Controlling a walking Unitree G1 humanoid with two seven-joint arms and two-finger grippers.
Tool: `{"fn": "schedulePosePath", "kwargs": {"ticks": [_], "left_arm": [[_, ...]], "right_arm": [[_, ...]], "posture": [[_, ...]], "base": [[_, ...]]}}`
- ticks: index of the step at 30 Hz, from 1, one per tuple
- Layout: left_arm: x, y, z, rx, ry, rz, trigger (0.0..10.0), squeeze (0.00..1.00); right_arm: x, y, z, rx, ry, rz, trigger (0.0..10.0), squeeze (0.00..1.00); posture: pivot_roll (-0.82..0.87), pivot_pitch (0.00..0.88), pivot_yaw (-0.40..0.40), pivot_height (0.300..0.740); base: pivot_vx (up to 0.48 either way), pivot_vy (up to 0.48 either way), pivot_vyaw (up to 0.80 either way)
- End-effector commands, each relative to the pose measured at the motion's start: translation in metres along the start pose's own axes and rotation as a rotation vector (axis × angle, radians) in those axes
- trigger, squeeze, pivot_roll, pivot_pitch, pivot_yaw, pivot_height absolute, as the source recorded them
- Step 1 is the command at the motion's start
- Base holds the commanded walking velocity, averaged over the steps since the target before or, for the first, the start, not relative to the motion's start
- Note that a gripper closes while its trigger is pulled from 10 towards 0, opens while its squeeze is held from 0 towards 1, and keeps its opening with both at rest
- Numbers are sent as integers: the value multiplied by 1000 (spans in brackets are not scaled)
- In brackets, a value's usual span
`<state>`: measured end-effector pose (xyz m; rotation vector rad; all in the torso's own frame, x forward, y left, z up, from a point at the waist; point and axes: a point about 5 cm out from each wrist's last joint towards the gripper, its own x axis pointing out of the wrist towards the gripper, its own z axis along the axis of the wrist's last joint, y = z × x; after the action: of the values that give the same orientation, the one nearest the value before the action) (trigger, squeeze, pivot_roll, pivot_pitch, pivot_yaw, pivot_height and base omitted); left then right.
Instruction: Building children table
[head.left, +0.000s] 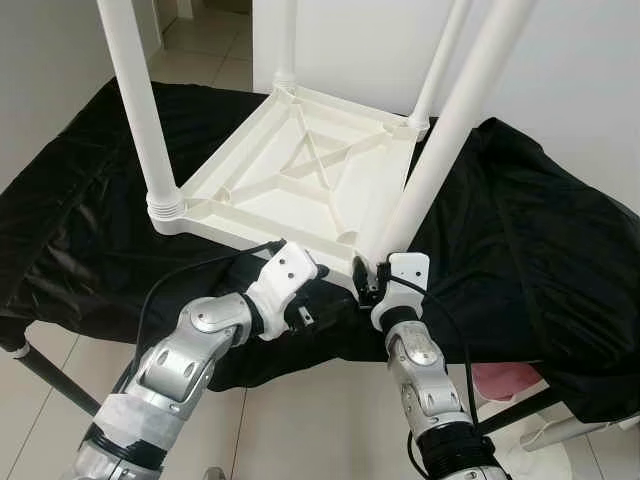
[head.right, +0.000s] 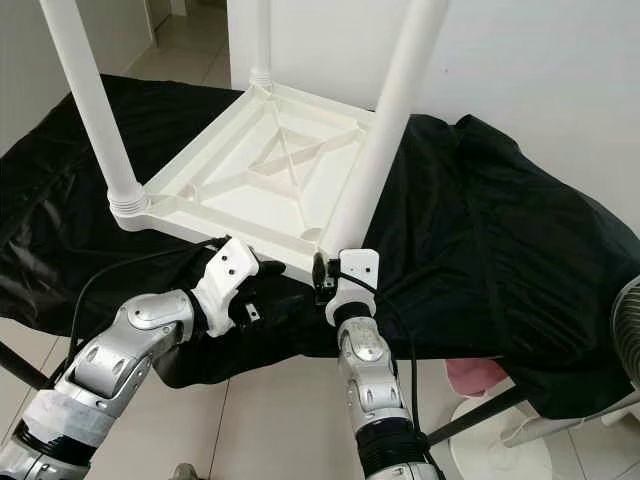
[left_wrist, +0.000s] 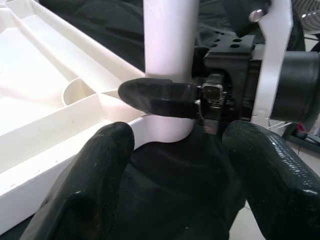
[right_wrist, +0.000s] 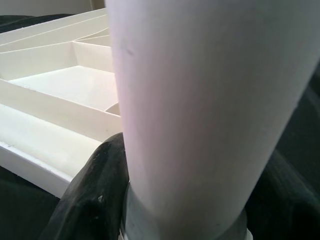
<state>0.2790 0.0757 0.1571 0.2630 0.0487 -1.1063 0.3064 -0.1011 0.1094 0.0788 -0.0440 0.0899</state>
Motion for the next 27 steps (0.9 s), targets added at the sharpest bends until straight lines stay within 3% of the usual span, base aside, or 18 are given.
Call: {"fn": "schedulePosePath", "kwargs": {"ticks": [1,7,8,14,20,21,22,27], "left_arm": [[1,-3,2,4,-5,-7,10000,0],[0,-1,3,12,-3,-5,10000,0],[0,0,3,14,-2,-5,10000,0],[1,0,3,17,-2,-6,10000,0],[2,-2,3,15,-5,-9,10000,0],[2,-2,3,16,-4,-9,10000,0],[2,-3,2,15,-4,-10,10000,0],[2,-4,2,14,-3,-11,10000,0]], "right_arm": [[-5,-1,-12,8,62,15,10000,0],[-7,11,-8,34,36,106,10000,4],[-8,14,-7,36,38,111,10000,1000],[-8,19,-5,46,32,136,10000,1000],[-7,7,-2,-5,8,135,10000,1000],[-7,4,-1,-5,1,144,10000,329],[-8,1,0,-1,-5,157,10000,0],[-9,-4,2,7,-18,199,10000,0]], "posture": [[49,64,-98,740],[54,53,-99,740],[54,53,-99,740],[56,46,-101,740],[56,42,-108,740],[55,41,-110,740],[55,40,-111,740],[53,39,-113,740]], "base": [[0,0,0],[0,0,0],[0,0,0],[0,0,0],[0,0,0],[0,0,0],[0,0,0],[0,0,0]]}}
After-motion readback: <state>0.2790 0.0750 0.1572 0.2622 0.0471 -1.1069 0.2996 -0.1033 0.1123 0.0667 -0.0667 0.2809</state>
